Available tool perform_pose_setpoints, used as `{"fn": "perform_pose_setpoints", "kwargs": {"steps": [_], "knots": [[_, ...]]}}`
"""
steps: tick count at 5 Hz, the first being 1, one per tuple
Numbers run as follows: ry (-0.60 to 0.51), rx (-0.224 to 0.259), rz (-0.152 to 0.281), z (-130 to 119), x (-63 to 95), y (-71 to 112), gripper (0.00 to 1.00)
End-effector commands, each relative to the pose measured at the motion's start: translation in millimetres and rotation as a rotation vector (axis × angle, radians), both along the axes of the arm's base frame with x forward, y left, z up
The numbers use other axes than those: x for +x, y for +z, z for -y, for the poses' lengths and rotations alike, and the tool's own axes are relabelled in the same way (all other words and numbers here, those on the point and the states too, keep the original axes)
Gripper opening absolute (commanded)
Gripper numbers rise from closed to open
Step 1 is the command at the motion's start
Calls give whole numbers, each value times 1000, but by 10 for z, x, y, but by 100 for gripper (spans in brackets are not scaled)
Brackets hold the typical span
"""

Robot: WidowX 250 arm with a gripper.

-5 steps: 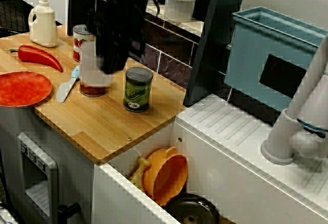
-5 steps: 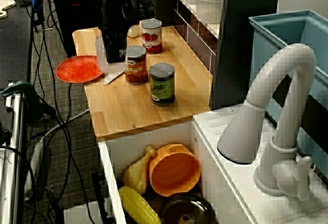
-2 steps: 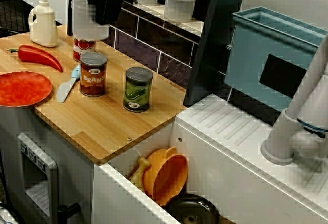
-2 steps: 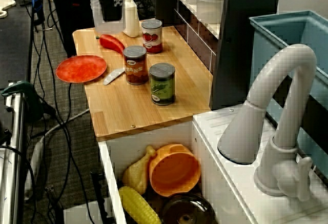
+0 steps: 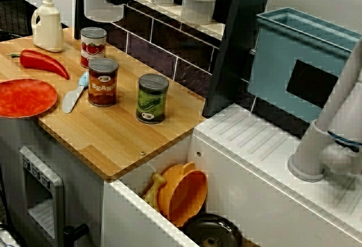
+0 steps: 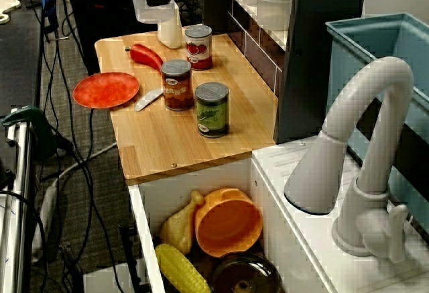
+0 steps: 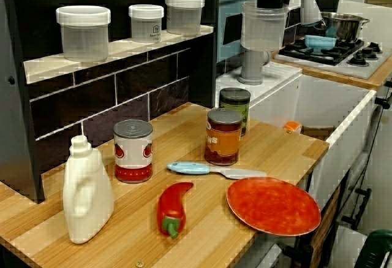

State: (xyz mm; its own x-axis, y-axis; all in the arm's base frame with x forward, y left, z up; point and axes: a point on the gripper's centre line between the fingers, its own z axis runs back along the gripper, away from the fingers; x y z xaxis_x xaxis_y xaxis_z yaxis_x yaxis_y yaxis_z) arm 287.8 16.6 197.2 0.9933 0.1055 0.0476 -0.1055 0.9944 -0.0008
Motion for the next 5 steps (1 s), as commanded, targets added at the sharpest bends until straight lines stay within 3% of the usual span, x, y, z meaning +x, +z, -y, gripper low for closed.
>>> {"fn": "perform_pose_setpoints", "kwargs": {"steps": [1,3,5], "knots": [[15,25,51,-317,286,199,0],[18,50,33,-557,425,189,0],[-8,70,72,-712,389,233,0]]}}
